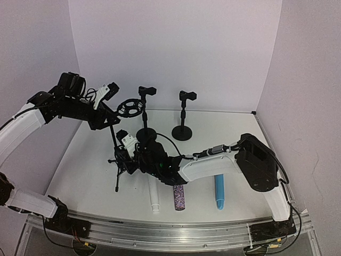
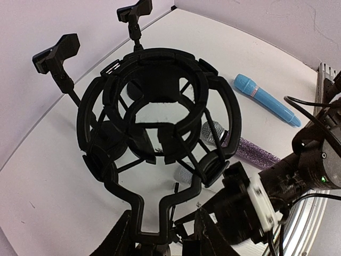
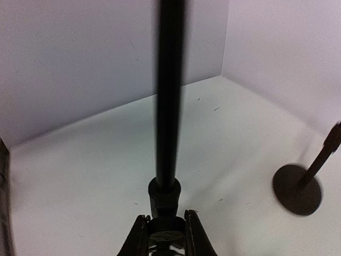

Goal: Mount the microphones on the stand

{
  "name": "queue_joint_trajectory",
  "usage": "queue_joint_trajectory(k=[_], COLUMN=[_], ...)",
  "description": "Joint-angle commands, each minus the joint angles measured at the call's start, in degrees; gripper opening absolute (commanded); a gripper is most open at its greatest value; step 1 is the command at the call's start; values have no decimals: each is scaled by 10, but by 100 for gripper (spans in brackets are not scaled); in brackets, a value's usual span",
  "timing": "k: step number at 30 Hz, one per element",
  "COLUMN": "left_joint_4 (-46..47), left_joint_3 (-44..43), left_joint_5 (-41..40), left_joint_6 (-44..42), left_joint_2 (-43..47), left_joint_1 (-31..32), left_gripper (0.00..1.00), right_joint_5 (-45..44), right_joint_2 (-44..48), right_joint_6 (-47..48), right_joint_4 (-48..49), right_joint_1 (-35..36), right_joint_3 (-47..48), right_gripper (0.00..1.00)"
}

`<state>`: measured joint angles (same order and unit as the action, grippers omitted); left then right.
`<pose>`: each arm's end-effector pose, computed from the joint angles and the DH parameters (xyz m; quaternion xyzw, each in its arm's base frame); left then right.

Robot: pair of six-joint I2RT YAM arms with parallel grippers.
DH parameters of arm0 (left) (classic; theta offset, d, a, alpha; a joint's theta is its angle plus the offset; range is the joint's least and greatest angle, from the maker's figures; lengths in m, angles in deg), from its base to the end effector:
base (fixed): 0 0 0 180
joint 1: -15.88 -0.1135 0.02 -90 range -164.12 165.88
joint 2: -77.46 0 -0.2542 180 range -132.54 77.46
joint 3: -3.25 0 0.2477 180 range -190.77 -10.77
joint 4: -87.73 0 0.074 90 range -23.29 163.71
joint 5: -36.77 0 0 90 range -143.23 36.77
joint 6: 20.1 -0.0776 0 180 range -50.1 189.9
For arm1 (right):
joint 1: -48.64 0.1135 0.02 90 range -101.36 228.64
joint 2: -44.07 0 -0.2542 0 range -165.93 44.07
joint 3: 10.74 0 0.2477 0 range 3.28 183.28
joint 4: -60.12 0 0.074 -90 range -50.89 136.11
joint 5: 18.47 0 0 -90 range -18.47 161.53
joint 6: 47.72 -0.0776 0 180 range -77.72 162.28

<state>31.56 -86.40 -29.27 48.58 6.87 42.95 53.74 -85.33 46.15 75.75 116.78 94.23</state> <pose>0.2396 -0.1579 0.3467 0.4433 0.7610 -0.2075 0.4258 0.2279 0.5044 0.1849 -0.3596 0.6660 0.2426 0.6069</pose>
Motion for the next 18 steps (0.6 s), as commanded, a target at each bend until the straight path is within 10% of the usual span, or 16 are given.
queue_joint_trajectory(k=[1, 18], left_joint_4=[27, 31], left_joint_3=[-34, -35], left_joint_5=[18, 19], left_joint_6=[-1, 6], left_joint_2=[5, 2], left_joint_1=[3, 3], left_gripper=[0, 0], right_joint_5=[53, -78], right_joint_2=[18, -105], right_joint_6=[-404, -1118], right_joint_4=[3, 163], right_joint_1=[-16, -17], right_joint_3=[-7, 115], right_gripper=[0, 0])
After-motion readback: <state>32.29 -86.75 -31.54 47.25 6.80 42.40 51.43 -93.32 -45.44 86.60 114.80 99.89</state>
